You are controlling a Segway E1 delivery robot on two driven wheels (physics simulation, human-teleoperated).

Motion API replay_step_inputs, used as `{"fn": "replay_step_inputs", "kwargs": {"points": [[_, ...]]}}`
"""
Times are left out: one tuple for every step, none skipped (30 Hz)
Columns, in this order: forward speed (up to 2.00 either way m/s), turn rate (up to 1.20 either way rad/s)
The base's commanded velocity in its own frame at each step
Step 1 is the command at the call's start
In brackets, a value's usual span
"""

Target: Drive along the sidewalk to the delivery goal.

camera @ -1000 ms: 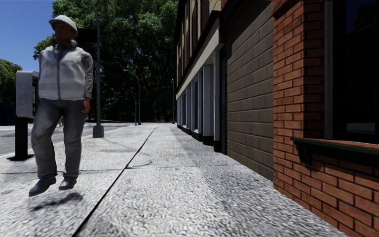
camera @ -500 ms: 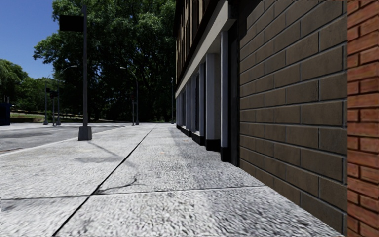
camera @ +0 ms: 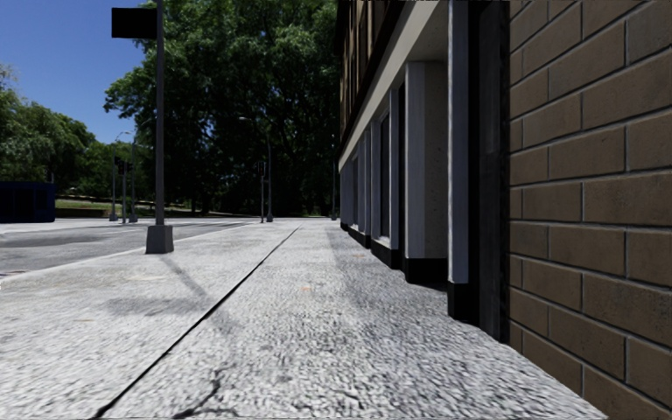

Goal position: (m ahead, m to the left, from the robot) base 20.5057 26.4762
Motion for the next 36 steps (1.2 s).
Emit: {"fn": "replay_step_inputs", "kwargs": {"points": [[2.0,0.43],[2.0,0.43],[2.0,0.43],[2.0,0.43],[2.0,0.3],[2.0,0.0],[2.0,0.0],[2.0,0.0],[2.0,0.0],[2.0,0.0],[2.0,0.0],[2.0,0.0],[2.0,0.0],[2.0,0.0],[2.0,0.0],[2.0,0.0],[2.0,0.0],[2.0,0.0],[2.0,0.0],[2.0,0.0],[2.0,0.0],[2.0,0.0],[2.0,0.0],[2.0,0.0],[2.0,0.0],[2.0,0.0],[2.0,0.0],[2.0,0.0],[2.0,0.0],[2.0,0.0],[2.0,0.0],[2.0,0.0],[2.0,0.0],[2.0,0.0],[2.0,0.0],[2.0,0.0]]}}
